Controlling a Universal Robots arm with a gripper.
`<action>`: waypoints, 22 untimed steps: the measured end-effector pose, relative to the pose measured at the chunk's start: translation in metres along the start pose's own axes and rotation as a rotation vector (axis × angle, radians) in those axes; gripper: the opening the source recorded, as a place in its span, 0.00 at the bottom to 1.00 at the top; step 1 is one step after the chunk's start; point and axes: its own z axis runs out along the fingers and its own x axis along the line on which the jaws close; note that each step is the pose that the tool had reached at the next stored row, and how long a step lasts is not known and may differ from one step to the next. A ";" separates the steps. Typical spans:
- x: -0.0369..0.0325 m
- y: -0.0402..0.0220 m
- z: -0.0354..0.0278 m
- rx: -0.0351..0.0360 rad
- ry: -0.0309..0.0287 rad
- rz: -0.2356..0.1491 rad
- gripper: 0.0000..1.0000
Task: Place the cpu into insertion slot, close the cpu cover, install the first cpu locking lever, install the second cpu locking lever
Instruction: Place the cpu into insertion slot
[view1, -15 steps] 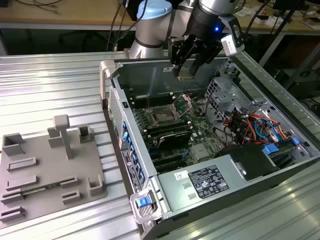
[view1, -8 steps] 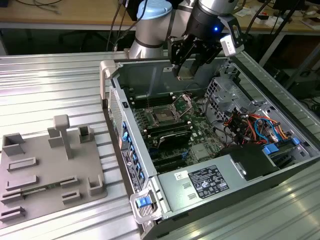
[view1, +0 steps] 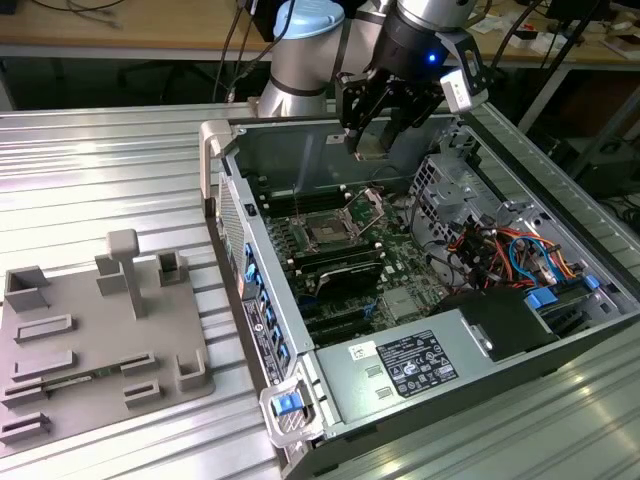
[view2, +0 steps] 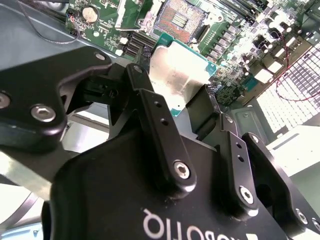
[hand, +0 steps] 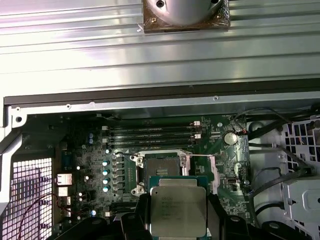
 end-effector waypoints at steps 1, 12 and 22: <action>0.0000 0.0000 0.0000 0.0000 0.0000 0.000 0.55; 0.0000 0.0000 0.0001 -0.0002 -0.0011 0.012 0.55; 0.0001 0.0000 0.0003 -0.0010 -0.0049 0.055 0.55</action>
